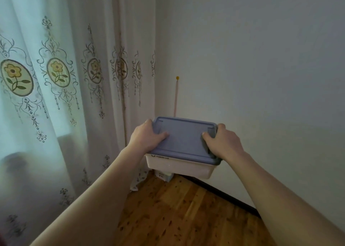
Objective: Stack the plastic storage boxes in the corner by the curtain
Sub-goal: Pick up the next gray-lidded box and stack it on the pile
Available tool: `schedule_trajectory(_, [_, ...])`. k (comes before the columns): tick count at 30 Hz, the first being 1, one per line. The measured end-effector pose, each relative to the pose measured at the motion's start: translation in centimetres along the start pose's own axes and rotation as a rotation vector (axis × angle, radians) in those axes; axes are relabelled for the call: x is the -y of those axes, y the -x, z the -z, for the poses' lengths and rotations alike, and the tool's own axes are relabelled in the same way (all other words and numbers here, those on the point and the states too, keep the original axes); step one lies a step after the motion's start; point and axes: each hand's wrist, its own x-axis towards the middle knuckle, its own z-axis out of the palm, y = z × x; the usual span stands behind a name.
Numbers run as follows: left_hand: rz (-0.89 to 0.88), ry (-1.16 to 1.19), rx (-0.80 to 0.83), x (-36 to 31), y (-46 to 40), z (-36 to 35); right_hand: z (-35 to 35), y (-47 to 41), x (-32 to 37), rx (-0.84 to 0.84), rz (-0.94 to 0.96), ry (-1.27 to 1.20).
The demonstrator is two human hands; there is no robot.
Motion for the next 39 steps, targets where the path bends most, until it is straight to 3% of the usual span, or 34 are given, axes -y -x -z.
schedule_trajectory(27, [0.122,-0.089,-0.047,-0.6,-28.8,-15.8,-11.8,-31.8,-7.1,0.089,0.101,-0.060])
schedule_trajectory(39, [0.146,-0.071,-0.020,4.6,-39.4,-19.6,-19.7,-41.3,-5.5,0.127,0.078,-0.120])
